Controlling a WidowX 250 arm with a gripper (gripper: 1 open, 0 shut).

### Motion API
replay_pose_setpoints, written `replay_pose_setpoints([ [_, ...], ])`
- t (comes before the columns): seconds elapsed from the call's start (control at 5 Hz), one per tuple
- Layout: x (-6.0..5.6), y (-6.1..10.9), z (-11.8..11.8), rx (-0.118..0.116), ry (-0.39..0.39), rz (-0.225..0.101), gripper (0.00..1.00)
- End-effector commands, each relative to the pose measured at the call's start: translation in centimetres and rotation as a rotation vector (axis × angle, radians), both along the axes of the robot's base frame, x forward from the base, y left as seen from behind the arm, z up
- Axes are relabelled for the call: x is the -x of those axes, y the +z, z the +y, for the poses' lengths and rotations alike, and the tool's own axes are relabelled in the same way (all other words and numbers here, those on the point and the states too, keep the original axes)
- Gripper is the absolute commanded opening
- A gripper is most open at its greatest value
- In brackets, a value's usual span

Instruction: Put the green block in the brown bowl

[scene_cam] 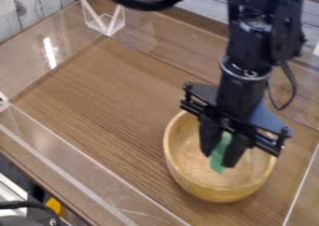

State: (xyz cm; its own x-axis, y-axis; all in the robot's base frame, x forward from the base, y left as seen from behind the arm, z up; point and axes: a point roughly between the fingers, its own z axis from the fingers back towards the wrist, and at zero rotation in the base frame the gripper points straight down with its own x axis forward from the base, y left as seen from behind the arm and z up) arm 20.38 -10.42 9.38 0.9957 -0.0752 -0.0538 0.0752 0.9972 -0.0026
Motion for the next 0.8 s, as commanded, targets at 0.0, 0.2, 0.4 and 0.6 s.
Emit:
replay_pose_setpoints([
  [0.0, -0.6, 0.1, -0.1, 0.029, -0.081, -0.041, 0.0],
  [0.2, -0.3, -0.8, 0.2, 0.045, -0.141, -0.04, 0.0],
  [0.4, -0.6, -1.5, -0.2, 0.056, -0.179, -0.046, 0.0],
  [0.6, -0.6, -1.3, -0.5, 0.066, -0.204, -0.055, 0.0],
])
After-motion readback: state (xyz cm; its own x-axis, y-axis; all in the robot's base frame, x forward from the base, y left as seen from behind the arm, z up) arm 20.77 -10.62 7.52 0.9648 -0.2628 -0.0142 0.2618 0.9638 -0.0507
